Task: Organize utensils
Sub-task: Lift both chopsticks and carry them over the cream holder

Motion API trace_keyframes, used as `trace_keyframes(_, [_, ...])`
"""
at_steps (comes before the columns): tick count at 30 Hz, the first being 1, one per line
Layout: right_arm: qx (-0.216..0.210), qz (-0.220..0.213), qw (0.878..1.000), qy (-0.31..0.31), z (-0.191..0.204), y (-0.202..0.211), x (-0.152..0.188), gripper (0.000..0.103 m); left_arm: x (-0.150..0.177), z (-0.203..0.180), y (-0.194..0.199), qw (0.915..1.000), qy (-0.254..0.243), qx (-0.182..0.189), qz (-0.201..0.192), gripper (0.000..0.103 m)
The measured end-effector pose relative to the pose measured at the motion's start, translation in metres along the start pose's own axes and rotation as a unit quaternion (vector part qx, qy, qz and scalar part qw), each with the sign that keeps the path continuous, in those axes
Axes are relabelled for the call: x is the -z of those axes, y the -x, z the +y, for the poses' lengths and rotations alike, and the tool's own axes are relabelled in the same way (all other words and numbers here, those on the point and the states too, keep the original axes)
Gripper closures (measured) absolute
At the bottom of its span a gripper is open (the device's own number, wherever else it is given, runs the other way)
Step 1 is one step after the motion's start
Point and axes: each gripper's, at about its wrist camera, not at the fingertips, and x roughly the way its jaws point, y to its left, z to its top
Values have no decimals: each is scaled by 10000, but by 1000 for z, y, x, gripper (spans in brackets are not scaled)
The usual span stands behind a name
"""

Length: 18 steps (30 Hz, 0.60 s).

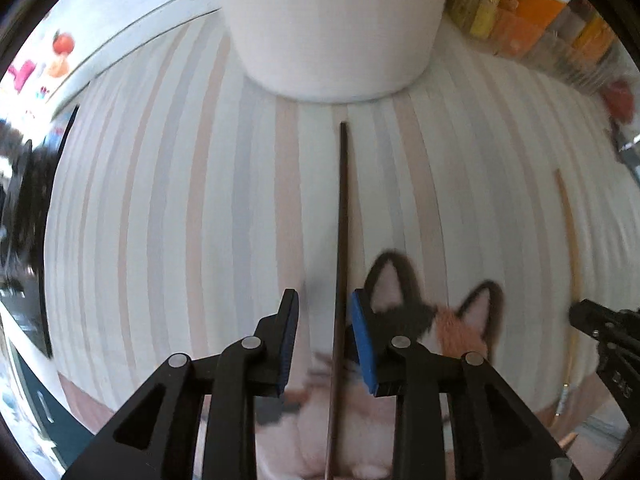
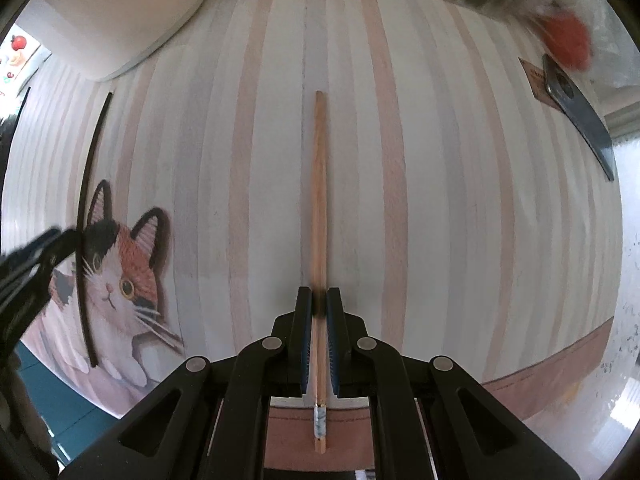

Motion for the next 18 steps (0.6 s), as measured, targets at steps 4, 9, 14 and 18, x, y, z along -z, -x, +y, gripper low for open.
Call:
trace_keyframes(4, [-79, -16, 9999, 78, 4, 0, -11, 96, 2, -4, 0, 9999, 135, 5, -60, 99])
trace_keyframes(9, [-209, 47, 9995, 237, 20, -1, -26, 95, 9, 23, -5, 9952, 947, 142, 198, 99])
trace_keyframes(14, [-223, 102, 9985, 497, 36, -2, -28, 95, 33, 50, 1, 9901, 1320, 347, 341, 99])
trace_keyframes(18, [-110, 181, 9975, 671, 44, -4, -33, 95, 40, 40, 3, 9926, 1165, 192, 291, 99])
